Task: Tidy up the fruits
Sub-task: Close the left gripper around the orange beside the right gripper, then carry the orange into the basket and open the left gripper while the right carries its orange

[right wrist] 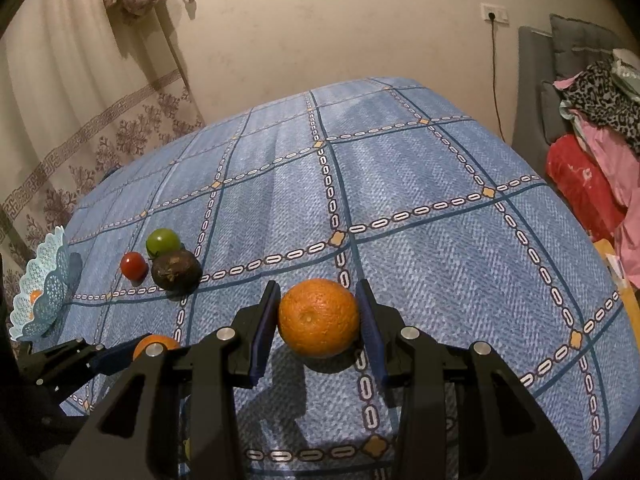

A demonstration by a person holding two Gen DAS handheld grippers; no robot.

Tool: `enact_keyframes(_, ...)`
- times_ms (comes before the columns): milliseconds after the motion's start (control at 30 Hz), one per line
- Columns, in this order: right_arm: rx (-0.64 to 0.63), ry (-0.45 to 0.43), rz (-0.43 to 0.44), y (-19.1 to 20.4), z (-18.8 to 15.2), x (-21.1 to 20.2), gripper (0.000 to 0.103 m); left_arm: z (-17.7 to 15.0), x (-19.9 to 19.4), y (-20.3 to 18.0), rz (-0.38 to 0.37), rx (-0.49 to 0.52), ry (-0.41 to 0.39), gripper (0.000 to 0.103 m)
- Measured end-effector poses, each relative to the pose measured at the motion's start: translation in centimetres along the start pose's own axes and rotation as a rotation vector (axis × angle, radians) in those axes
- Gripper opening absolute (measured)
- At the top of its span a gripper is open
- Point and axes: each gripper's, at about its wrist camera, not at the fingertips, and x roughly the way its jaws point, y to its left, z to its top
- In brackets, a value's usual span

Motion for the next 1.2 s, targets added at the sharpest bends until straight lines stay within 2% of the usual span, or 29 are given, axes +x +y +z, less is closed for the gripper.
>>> enact_keyframes(167, 0.003, 0.0, -0.002, 0.0, -0.1, 0.1, 0.039, -0.2, -0.3, -0.1, 0.0, 0.001, -0.013, 0.038)
enact_keyframes(567, -0.005, -0.012, -0.008, 0.1, -0.3, 0.0, 0.039, -0.5, -3.7, 0.9, 0.058, -0.043, -0.1, 0.038)
enact_keyframes(1200, 0.002, -0.035, -0.02, 0.3, -0.4, -0.9, 0.039, -0.6, -7.3, 4.6, 0.198, -0.12, -0.198, 0.038)
